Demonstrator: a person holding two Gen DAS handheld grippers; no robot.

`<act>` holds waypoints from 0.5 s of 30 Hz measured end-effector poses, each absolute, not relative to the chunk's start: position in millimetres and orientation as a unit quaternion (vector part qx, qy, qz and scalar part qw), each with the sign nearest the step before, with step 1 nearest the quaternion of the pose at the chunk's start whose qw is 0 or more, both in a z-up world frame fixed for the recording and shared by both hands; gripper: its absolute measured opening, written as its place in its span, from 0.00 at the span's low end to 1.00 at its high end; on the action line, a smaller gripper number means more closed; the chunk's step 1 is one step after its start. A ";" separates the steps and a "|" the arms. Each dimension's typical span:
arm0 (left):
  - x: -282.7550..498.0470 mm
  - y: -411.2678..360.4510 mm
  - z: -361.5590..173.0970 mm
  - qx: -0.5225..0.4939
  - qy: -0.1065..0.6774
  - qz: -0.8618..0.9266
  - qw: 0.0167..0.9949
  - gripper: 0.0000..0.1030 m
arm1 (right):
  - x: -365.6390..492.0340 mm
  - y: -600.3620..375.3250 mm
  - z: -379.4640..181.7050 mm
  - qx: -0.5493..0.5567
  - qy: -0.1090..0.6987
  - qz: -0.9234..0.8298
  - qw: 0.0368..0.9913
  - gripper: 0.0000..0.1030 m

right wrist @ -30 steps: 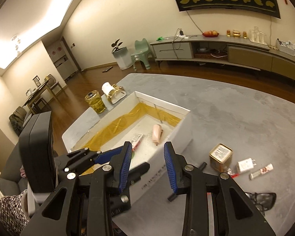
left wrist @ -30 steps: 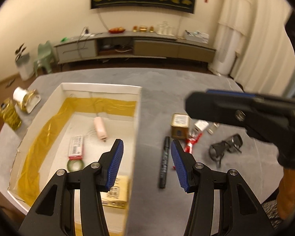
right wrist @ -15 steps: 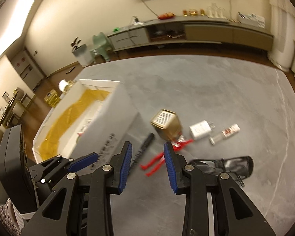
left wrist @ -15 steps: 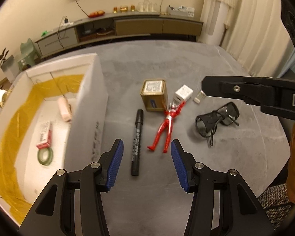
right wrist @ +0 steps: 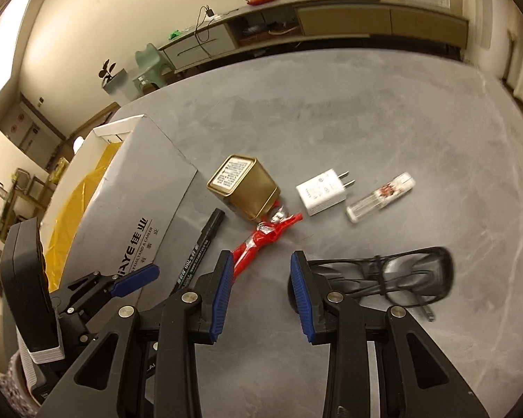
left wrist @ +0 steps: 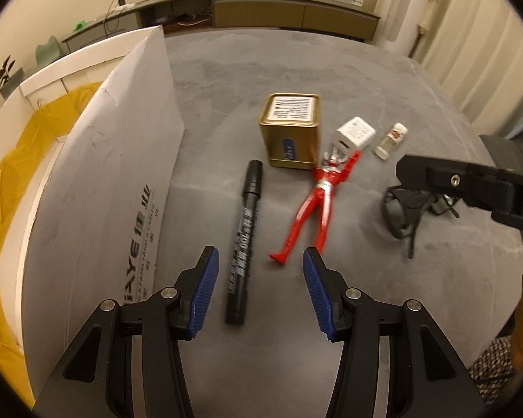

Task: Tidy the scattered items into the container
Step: 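Grasp the black marker with the left tool while the right tool grasps the red action figure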

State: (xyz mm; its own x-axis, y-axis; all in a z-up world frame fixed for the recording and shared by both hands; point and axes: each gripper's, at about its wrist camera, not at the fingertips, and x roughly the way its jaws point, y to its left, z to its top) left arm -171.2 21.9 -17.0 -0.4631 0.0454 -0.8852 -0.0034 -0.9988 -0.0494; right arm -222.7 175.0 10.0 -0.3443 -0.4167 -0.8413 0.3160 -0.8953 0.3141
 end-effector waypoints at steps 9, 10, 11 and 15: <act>-180.9 12.4 -30.7 -0.529 -0.026 0.848 0.003 0.52 | -248.5 147.1 -24.3 0.562 -0.039 -0.797 0.216 0.35; -181.8 11.5 -32.1 -0.530 -0.026 0.848 0.002 0.52 | -250.1 143.3 -27.3 0.565 -0.031 -0.797 0.213 0.35; -182.6 10.7 -33.5 -0.530 -0.026 0.847 0.001 0.52 | -251.3 140.5 -30.6 0.567 -0.024 -0.796 0.210 0.35; -187.1 9.1 -37.8 -0.531 -0.032 0.847 -0.001 0.53 | -255.0 134.5 -43.4 0.572 -0.010 -0.793 0.208 0.36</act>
